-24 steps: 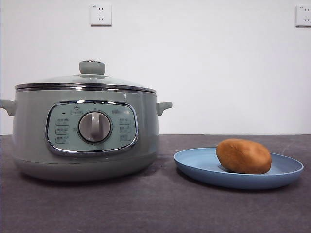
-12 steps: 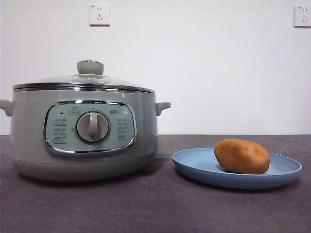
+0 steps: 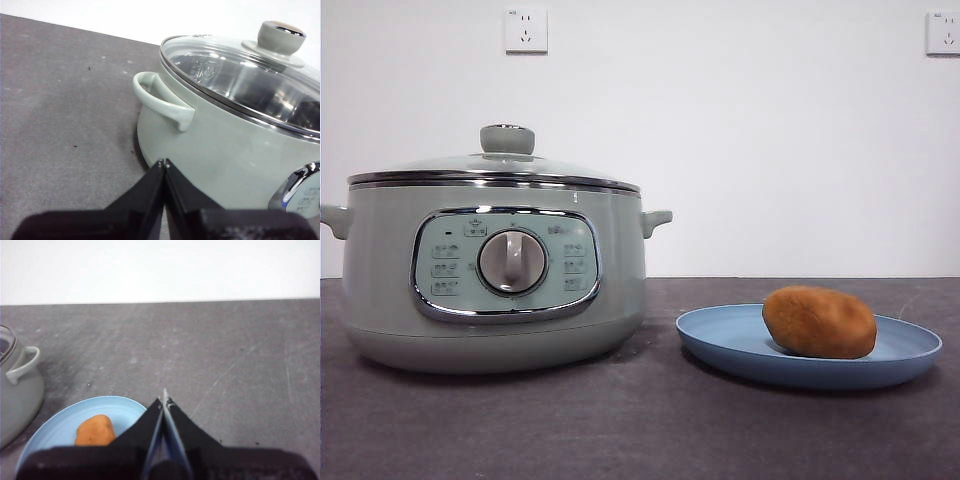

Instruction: Take the potato out from the steamer,put the potato on the plate,close the lid

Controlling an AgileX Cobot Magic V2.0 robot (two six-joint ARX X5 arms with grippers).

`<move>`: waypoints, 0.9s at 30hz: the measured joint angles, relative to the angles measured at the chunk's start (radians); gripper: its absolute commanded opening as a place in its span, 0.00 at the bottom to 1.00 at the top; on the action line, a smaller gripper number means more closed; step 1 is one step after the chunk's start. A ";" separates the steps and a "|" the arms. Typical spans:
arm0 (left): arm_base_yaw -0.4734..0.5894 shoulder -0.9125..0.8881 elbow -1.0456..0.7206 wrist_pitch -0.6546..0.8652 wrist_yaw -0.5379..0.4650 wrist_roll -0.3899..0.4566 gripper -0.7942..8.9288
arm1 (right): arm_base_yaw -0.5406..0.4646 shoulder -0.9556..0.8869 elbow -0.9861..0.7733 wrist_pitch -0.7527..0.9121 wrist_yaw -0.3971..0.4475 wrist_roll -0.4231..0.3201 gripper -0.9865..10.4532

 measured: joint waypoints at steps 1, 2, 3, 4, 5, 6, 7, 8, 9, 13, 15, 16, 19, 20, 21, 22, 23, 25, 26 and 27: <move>0.000 0.000 0.000 0.000 0.000 0.000 0.08 | 0.000 -0.020 -0.034 0.032 0.000 0.000 0.09; 0.000 0.000 0.000 0.000 0.000 0.000 0.08 | 0.001 -0.042 -0.071 0.065 -0.001 0.001 0.09; 0.000 0.000 0.000 0.000 0.000 0.000 0.08 | 0.004 -0.062 -0.104 0.089 0.000 0.001 0.09; 0.000 0.000 0.000 0.000 0.000 0.000 0.08 | 0.007 -0.077 -0.128 0.104 0.001 0.002 0.09; 0.000 0.000 0.000 0.000 0.000 0.000 0.08 | 0.011 -0.095 -0.154 0.121 0.002 0.003 0.09; 0.000 0.000 0.000 0.000 0.000 0.000 0.08 | 0.016 -0.112 -0.179 0.130 0.002 0.004 0.09; 0.000 0.000 0.000 0.000 0.000 0.000 0.08 | 0.019 -0.126 -0.198 0.143 0.002 0.004 0.08; 0.000 0.000 0.000 0.000 0.000 0.000 0.08 | 0.020 -0.144 -0.222 0.162 0.002 0.004 0.09; 0.000 0.000 0.000 0.000 0.000 0.000 0.08 | 0.021 -0.161 -0.245 0.174 0.002 0.004 0.09; 0.000 0.000 0.000 0.000 0.000 0.000 0.08 | 0.021 -0.223 -0.313 0.177 0.002 0.008 0.09; 0.000 0.000 0.000 0.000 0.000 0.000 0.08 | 0.021 -0.253 -0.339 0.174 0.002 0.011 0.09; 0.000 0.000 0.000 0.000 0.000 0.000 0.08 | 0.021 -0.266 -0.349 0.175 0.002 0.014 0.09; 0.000 0.000 0.000 0.000 0.000 0.000 0.08 | 0.021 -0.309 -0.374 0.177 0.002 0.028 0.09; 0.000 0.000 0.000 0.000 0.000 0.000 0.08 | 0.021 -0.321 -0.381 0.178 0.002 0.034 0.08; 0.000 0.000 0.000 0.000 0.000 0.000 0.08 | 0.021 -0.337 -0.388 0.171 0.002 0.042 0.08; 0.000 0.000 0.000 0.000 0.000 0.000 0.08 | 0.021 -0.349 -0.391 0.156 0.002 0.048 0.09; 0.000 0.000 0.000 0.000 0.000 0.000 0.08 | 0.021 -0.356 -0.393 0.142 0.002 0.053 0.09; 0.000 0.000 0.000 0.000 0.000 0.000 0.08 | 0.021 -0.356 -0.393 0.130 0.002 0.058 0.09; 0.000 0.000 0.000 0.000 0.000 0.000 0.08 | 0.021 -0.356 -0.393 0.127 0.002 0.061 0.09; 0.000 0.000 0.000 0.000 0.000 0.000 0.08 | 0.021 -0.356 -0.393 0.121 0.002 0.067 0.09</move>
